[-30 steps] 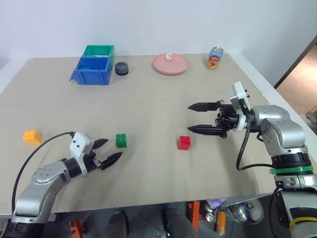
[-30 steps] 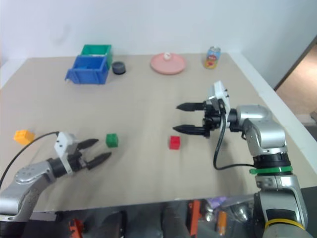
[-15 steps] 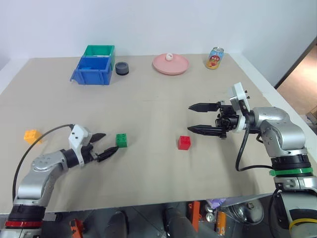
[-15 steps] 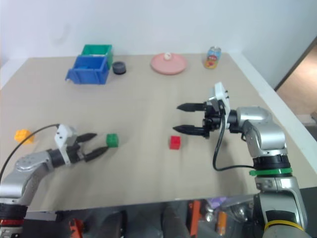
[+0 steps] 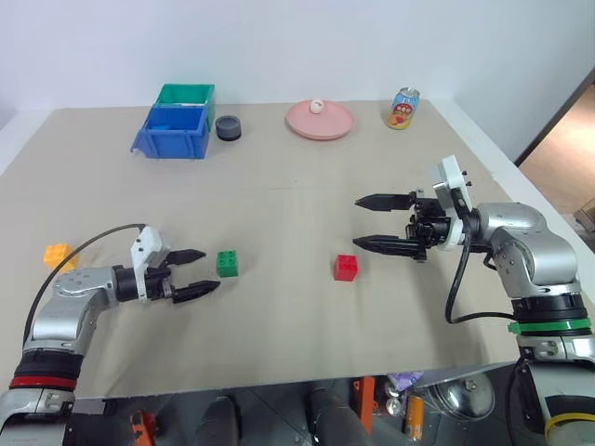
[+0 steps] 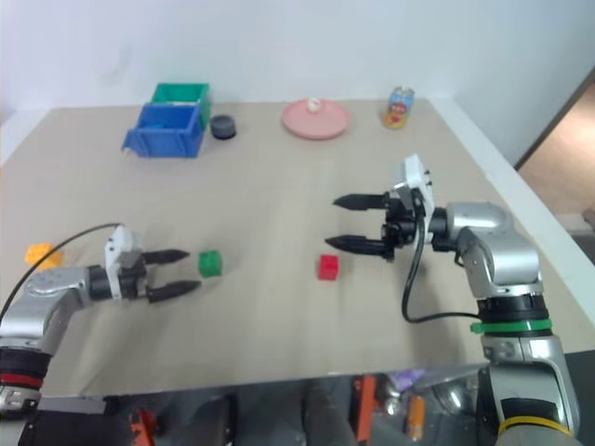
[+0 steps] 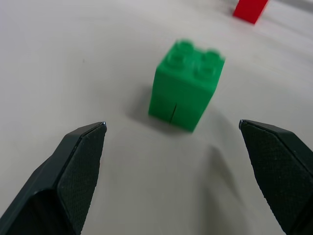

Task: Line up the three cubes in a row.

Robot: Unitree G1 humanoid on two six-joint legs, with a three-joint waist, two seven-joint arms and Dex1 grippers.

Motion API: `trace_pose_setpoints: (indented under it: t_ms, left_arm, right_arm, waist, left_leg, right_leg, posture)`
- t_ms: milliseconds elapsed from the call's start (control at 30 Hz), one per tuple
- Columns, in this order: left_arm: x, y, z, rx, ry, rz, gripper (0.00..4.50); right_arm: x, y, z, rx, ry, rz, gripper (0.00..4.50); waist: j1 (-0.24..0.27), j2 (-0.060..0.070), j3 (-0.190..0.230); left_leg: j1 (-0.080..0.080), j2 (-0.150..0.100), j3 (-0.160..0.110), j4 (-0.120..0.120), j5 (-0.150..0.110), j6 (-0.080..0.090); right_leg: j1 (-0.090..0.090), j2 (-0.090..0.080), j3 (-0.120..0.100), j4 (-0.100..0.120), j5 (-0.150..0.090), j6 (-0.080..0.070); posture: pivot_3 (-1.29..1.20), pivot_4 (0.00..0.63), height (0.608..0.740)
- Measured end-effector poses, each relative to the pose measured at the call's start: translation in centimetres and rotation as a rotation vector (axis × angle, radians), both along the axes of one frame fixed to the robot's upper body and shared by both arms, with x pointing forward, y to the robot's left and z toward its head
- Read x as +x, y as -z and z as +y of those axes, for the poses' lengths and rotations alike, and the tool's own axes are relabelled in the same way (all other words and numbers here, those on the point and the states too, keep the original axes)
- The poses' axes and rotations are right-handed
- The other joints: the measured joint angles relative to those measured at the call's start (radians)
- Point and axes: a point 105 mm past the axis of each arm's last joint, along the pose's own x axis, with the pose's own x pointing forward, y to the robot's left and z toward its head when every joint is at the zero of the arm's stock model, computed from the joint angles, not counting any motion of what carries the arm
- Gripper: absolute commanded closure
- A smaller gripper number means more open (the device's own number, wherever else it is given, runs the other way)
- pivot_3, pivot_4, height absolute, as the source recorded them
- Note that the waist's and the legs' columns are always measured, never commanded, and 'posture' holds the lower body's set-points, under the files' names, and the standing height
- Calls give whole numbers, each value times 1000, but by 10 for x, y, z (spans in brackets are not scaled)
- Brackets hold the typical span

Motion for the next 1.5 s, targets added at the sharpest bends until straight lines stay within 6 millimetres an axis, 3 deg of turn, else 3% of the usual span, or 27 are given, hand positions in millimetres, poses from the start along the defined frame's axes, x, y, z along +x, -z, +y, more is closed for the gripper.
trace_pose_setpoints:
  t_ms: [333,600,700,933,1267,1500]
  left_arm:
    - [15,1,-22,42,124,-41,0]
    - [17,2,-29,32,155,-50,0]
    - [17,3,-30,39,163,-57,782]
    - [16,5,-42,21,202,-58,3148]
    - [12,6,-49,40,244,-87,3185]
    - [0,9,-87,12,403,-116,3185]
  right_arm:
    - [-2,-3,-1,4,11,-14,45]
    - [-2,-1,-3,1,22,-3,45]
    - [-2,-1,-4,-2,26,-3,0]
    - [-1,-2,-4,-2,33,-5,0]
    - [0,-2,-4,-1,39,-9,0]
    - [0,-4,-4,-1,37,-15,0]
  waist:
    - [2,0,0]
    - [2,0,0]
    - [2,0,0]
    - [2,0,0]
    - [2,0,0]
    - [2,0,0]
  left_leg:
    - [0,0,0,0,0,0]
    - [0,0,0,1,0,0]
    - [0,0,0,1,0,0]
    - [0,0,0,1,0,0]
    - [0,0,0,1,0,0]
    - [0,0,-1,1,0,0]
  right_leg:
    - [0,0,0,0,0,1]
    - [1,0,0,0,0,1]
    - [1,0,0,0,0,1]
    - [1,0,0,0,1,2]
    - [1,0,0,0,1,2]
    - [1,0,0,0,1,2]
  posture:
    - [0,150,736]
    - [0,150,736]
    - [0,150,736]
    - [0,150,736]
    - [0,150,736]
    - [0,150,736]
